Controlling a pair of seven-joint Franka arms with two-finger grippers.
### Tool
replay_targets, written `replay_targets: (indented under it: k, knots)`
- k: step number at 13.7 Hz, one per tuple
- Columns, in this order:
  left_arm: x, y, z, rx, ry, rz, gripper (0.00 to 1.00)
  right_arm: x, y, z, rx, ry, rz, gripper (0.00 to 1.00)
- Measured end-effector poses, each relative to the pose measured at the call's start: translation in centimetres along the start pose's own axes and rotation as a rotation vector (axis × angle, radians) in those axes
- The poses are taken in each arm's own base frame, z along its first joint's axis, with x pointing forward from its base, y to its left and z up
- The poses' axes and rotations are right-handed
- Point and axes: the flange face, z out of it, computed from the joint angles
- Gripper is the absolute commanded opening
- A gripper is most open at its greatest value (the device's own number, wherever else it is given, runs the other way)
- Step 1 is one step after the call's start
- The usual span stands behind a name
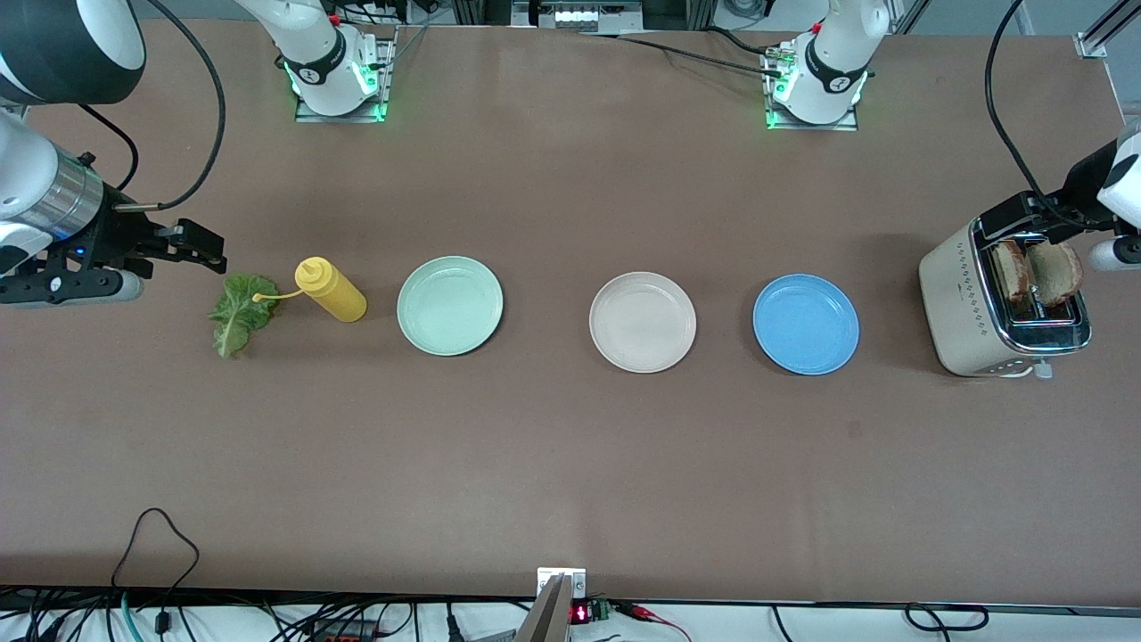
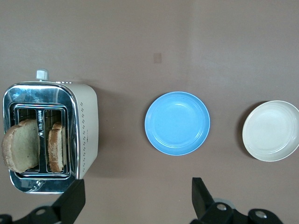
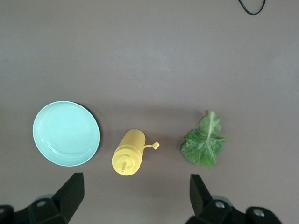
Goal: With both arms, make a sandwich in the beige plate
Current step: 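Reach the left gripper into the toaster toward a bread slice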
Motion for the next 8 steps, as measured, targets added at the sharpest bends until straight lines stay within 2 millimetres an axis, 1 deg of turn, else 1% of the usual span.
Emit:
replay_targets:
  k: [4, 6, 7, 8]
  knots:
    - [-0.1, 0.0, -0.1, 0.000, 0.000, 0.001, 1.00, 0.0, -0.4, -0.1, 0.000, 0.001, -0.006, 1.00]
    - [0.0, -0.5, 0.8, 0.002, -0.017, -0.010, 1.00, -0.1, -0.4, -0.1, 0.000, 0.002, -0.007, 1.00]
    - [0.2, -1.7, 1.8, 0.009, -0.037, -0.030, 1.00, -0.1, -0.4, -0.1, 0.000, 0.002, -0.007, 1.00]
    - [0.6, -3.7, 3.1, 0.024, -0.062, -0.057, 1.00, -0.1, -0.4, -0.2, 0.000, 0.003, -0.006, 1.00]
